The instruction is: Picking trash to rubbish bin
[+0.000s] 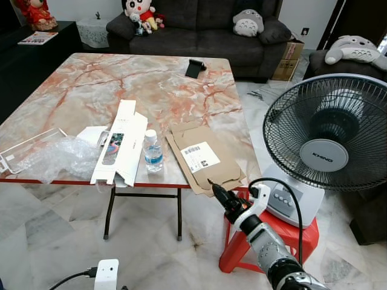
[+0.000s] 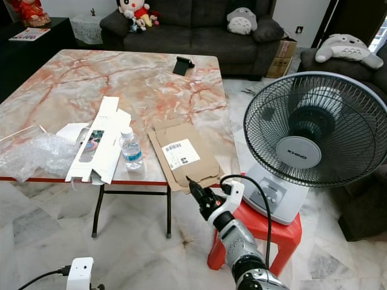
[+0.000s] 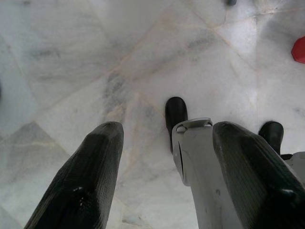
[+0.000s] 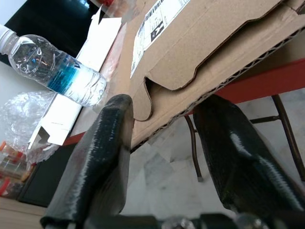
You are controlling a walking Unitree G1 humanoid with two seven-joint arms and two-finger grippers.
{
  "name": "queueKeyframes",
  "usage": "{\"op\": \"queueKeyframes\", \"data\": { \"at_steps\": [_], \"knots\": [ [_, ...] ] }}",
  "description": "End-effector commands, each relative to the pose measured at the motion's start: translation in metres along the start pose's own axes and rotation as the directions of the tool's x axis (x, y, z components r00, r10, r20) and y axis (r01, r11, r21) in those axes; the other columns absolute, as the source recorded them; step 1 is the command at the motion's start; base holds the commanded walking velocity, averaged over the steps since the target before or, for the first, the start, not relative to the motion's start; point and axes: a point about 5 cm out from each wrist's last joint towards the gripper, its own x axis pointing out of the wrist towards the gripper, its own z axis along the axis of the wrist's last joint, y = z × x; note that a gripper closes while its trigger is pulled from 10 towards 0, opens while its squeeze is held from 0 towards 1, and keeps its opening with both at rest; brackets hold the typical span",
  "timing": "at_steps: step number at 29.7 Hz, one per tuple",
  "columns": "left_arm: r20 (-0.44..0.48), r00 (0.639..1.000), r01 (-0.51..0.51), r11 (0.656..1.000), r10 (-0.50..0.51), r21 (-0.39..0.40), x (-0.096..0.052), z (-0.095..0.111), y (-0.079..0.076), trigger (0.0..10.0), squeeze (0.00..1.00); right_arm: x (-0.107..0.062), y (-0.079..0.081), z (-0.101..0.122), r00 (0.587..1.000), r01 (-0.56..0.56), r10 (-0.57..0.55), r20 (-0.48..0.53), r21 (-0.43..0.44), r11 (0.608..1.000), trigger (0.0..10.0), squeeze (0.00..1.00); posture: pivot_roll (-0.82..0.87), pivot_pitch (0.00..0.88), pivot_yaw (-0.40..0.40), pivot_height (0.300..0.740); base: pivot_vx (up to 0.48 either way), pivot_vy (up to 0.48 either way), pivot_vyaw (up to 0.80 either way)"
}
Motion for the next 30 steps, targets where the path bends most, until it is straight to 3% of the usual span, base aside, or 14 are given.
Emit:
{"op": "queueKeyframes", "data": {
  "at_steps": [1, 18, 30],
  "knots": [
    [-0.008, 1.000, 0.002, 1.000, -0.002, 0.001, 0.000, 0.001, 0.000, 10.0, 0.00, 0.003, 0.002, 0.002, 1.000, -0.010, 0.010, 0.001, 0.002, 1.000, 0.0, 0.00, -0.01, 0.000, -0.051, 0.740, 0.000, 0.000, 0.00],
    [0.007, 1.000, 0.007, 1.000, -0.007, 0.005, 0.001, 0.006, -0.004, 10.0, 0.00, -0.002, -0.001, -0.003, 1.000, 0.002, -0.002, -0.015, 0.007, 1.000, 0.0, 0.00, -0.01, 0.000, -0.048, 0.740, 0.000, 0.000, 0.00],
    [0.000, 1.000, 0.000, 1.000, 0.000, 0.010, 0.001, 0.004, -0.001, 10.0, 0.00, -0.011, -0.011, -0.006, 0.997, 0.077, -0.077, 0.001, 0.025, 0.997, 0.0, 0.00, -0.01, 0.000, -0.045, 0.740, 0.000, 0.000, 0.00]
  ]
}}
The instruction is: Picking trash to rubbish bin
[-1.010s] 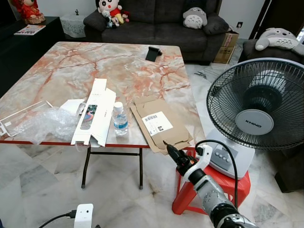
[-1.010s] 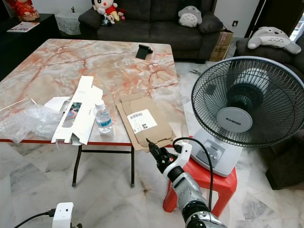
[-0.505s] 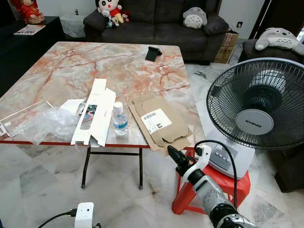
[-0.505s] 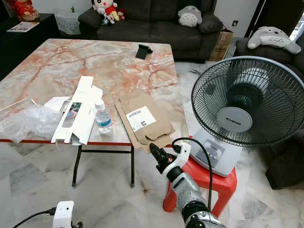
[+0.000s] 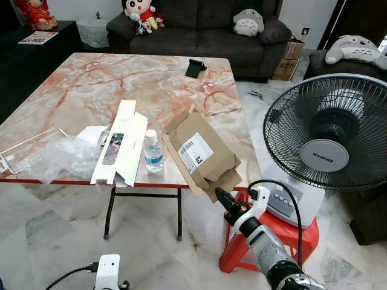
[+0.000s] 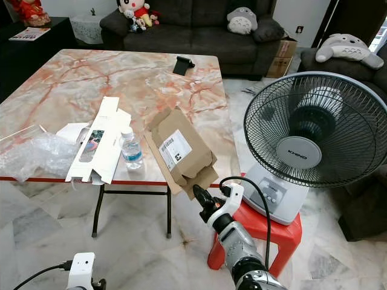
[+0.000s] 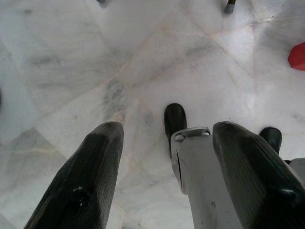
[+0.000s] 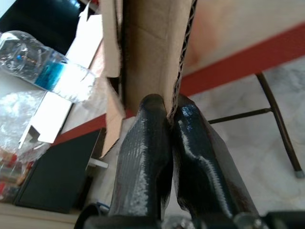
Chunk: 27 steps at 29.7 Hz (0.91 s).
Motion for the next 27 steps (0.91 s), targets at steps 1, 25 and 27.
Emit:
{"op": "queueKeyframes", "data": {
  "at_steps": [1, 25, 27],
  "knots": [
    [-0.015, 1.000, -0.003, 1.000, 0.003, 0.006, 0.000, -0.004, 0.001, 10.0, 0.00, -0.004, -0.005, 0.000, 0.999, 0.033, -0.033, 0.006, 0.008, 0.999, 0.0, 0.00, -0.01, 0.000, -0.044, 0.740, 0.000, 0.000, 0.00],
    [-0.010, 1.000, -0.001, 1.000, 0.001, -0.001, -0.001, -0.005, 0.001, 10.0, 0.00, -0.012, -0.016, -0.006, 0.991, 0.135, -0.135, -0.004, -0.003, 0.991, 10.0, 0.00, -0.01, 0.000, -0.043, 0.740, 0.000, 0.000, 0.00],
    [-0.010, 1.000, -0.001, 1.000, 0.001, -0.002, -0.001, -0.006, 0.001, 10.0, 0.00, -0.012, -0.015, -0.005, 0.991, 0.135, -0.135, -0.001, -0.003, 0.991, 10.0, 0.00, -0.01, 0.000, -0.043, 0.740, 0.000, 0.000, 0.00]
  ]
}}
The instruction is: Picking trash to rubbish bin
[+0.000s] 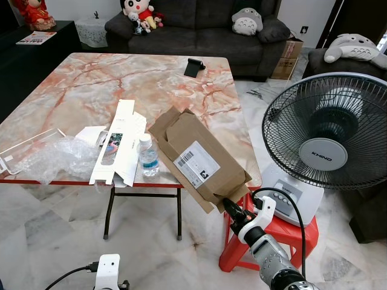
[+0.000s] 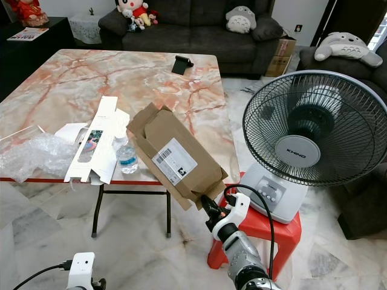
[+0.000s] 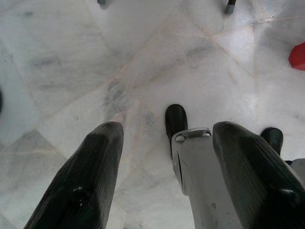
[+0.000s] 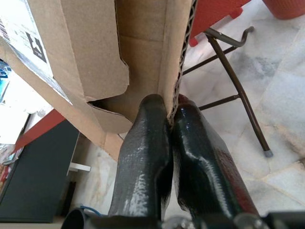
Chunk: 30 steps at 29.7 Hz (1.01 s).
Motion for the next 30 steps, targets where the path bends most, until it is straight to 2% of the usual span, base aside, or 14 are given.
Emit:
{"op": "queueKeyframes", "data": {
  "at_steps": [1, 12, 14, 16, 18, 20, 26, 30],
  "knots": [
    [-0.017, 1.000, 0.000, 1.000, 0.000, -0.002, -0.001, -0.006, 0.001, 10.0, 0.00, 0.000, -0.002, 0.003, 1.000, 0.016, -0.016, 0.010, -0.008, 1.000, 10.0, 0.00, -0.01, 0.000, -0.043, 0.740, 0.000, 0.000, 0.00],
    [-0.018, 1.000, -0.001, 1.000, 0.001, 0.003, -0.001, -0.005, 0.001, 10.0, 0.00, 0.001, -0.003, 0.009, 0.997, 0.054, -0.054, 0.047, 0.005, 0.999, 10.0, 0.00, -0.01, 0.000, -0.043, 0.740, 0.000, 0.000, 0.00],
    [-0.019, 1.000, -0.003, 1.000, 0.003, 0.007, -0.001, -0.005, 0.002, 10.0, 0.00, 0.000, -0.013, 0.022, 0.965, 0.210, -0.218, 0.146, 0.067, 0.975, 10.0, 0.00, -0.01, 0.000, -0.043, 0.740, 0.000, 0.000, 0.00],
    [-0.019, 1.000, -0.003, 1.000, 0.003, 0.007, -0.001, -0.005, 0.002, 10.0, 0.00, -0.001, -0.014, 0.024, 0.958, 0.230, -0.241, 0.157, 0.084, 0.970, 10.0, 0.00, -0.01, 0.000, -0.044, 0.740, 0.000, 0.000, 0.00],
    [-0.018, 1.000, -0.005, 1.000, 0.005, 0.006, -0.001, -0.006, 0.002, 10.0, 0.00, -0.004, -0.021, 0.032, 0.916, 0.299, -0.334, 0.221, 0.176, 0.938, 10.0, 0.00, -0.01, 0.000, -0.044, 0.740, 0.000, 0.000, 0.00],
    [-0.018, 1.000, -0.006, 1.000, 0.006, 0.006, -0.001, -0.006, 0.002, 10.0, 0.00, -0.004, -0.023, 0.040, 0.888, 0.304, -0.369, 0.273, 0.254, 0.918, 10.0, 0.00, -0.01, 0.000, -0.044, 0.740, 0.000, 0.000, 0.00],
    [-0.019, 1.000, -0.005, 1.000, 0.006, 0.007, -0.001, -0.006, 0.002, 10.0, 0.00, 0.001, -0.014, 0.042, 0.918, 0.234, -0.281, 0.280, 0.190, 0.953, 10.0, 0.00, -0.01, 0.000, -0.046, 0.740, 0.000, 0.000, 0.00],
    [-0.019, 1.000, -0.005, 1.000, 0.005, 0.003, -0.001, -0.006, 0.001, 10.0, 0.00, 0.001, -0.013, 0.038, 0.927, 0.230, -0.269, 0.262, 0.172, 0.958, 10.0, 0.00, -0.01, 0.000, -0.046, 0.740, 0.000, 0.000, 0.00]
  ]
}}
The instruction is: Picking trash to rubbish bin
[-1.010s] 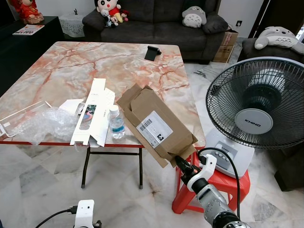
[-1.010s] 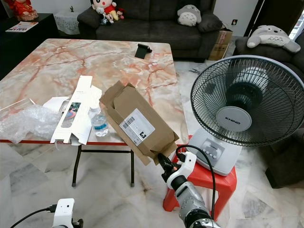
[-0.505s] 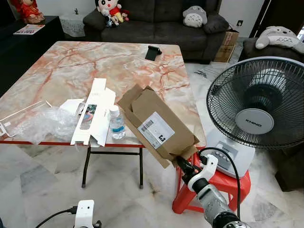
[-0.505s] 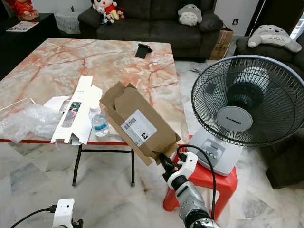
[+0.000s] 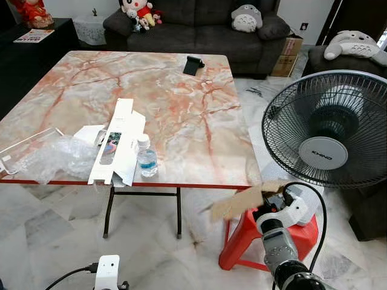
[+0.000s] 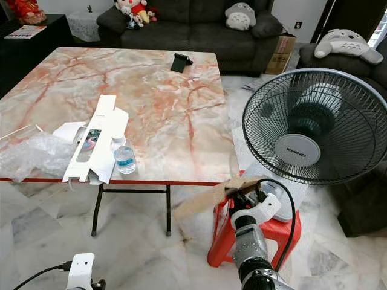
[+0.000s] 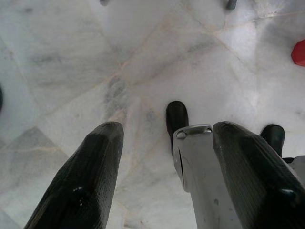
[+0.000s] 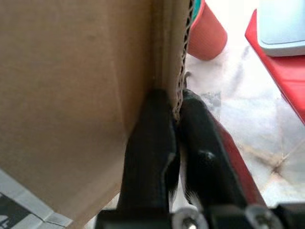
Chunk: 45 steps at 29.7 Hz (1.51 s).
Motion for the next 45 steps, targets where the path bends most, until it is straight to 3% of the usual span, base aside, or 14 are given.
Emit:
{"op": "queueKeyframes", "data": {
  "at_steps": [1, 4, 9, 18, 34, 45],
  "knots": [
    [-0.014, 1.000, -0.002, 1.000, 0.002, 0.000, -0.001, -0.005, 0.001, 10.0, 0.00, 0.002, 0.005, -0.001, 0.999, -0.034, 0.034, -0.013, -0.024, 0.999, 10.0, 0.00, -0.01, 0.000, -0.046, 0.740, 0.000, 0.000, 0.00],
    [-0.014, 1.000, -0.002, 1.000, 0.002, -0.001, -0.001, -0.005, 0.001, 10.0, 0.00, 0.000, 0.004, -0.003, 0.999, -0.037, 0.036, -0.015, -0.017, 0.999, 10.0, 0.00, -0.01, 0.000, -0.046, 0.740, 0.000, 0.000, 0.00],
    [-0.014, 1.000, -0.001, 1.000, 0.001, 0.002, -0.001, -0.005, 0.001, 10.0, 0.00, -0.014, -0.018, -0.011, 0.997, 0.020, -0.027, -0.077, -0.087, 0.996, 10.0, 0.00, -0.01, 0.000, -0.046, 0.740, 0.000, 0.000, 0.00],
    [-0.015, 1.000, 0.000, 1.000, 0.000, 0.003, -0.001, -0.005, 0.002, 10.0, 0.00, -0.031, -0.044, -0.012, 0.991, 0.091, -0.100, -0.093, -0.095, 0.991, 10.0, 0.00, -0.02, 0.000, -0.041, 0.740, 0.000, 0.000, 0.00],
    [-0.017, 1.000, -0.002, 1.000, 0.002, 0.008, -0.001, -0.006, 0.003, 10.0, 0.00, -0.027, -0.041, -0.010, 0.990, 0.103, -0.111, -0.090, -0.092, 0.990, 10.0, 0.00, -0.01, 0.000, -0.040, 0.740, 0.000, 0.000, 0.00],
    [-0.019, 1.000, -0.002, 1.000, 0.002, 0.008, -0.001, -0.006, 0.003, 10.0, 0.00, -0.030, -0.045, -0.010, 0.986, 0.127, -0.136, -0.091, -0.094, 0.987, 10.0, 0.00, -0.01, 0.000, -0.041, 0.740, -0.280, 0.000, 0.00]
  ]
}}
